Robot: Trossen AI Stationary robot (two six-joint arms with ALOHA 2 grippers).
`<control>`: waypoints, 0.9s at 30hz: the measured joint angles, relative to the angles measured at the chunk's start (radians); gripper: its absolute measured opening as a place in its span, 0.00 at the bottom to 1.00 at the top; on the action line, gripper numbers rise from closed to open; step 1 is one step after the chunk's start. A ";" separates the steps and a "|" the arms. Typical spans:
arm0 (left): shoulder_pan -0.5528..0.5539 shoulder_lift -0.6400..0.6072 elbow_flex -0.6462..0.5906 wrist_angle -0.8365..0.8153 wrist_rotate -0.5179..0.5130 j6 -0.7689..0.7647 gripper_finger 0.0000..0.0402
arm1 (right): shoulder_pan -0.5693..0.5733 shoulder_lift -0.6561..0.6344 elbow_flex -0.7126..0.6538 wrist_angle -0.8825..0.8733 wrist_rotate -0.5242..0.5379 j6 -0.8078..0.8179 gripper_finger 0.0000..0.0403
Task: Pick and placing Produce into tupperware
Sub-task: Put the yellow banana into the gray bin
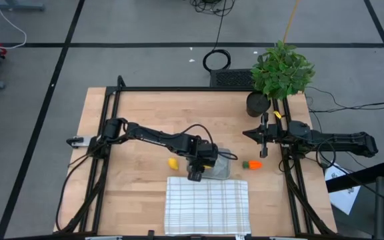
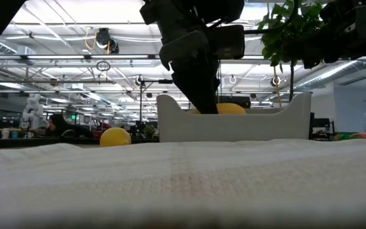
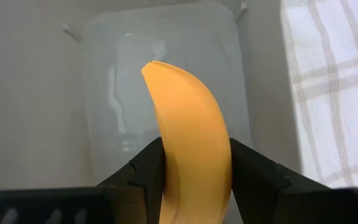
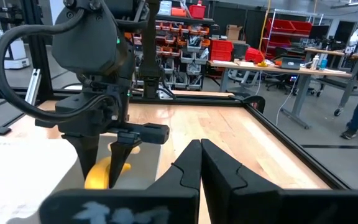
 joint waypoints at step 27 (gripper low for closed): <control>-0.008 0.002 -0.065 0.087 0.020 0.023 0.37 | 0.000 0.000 0.000 -0.002 0.000 0.000 0.00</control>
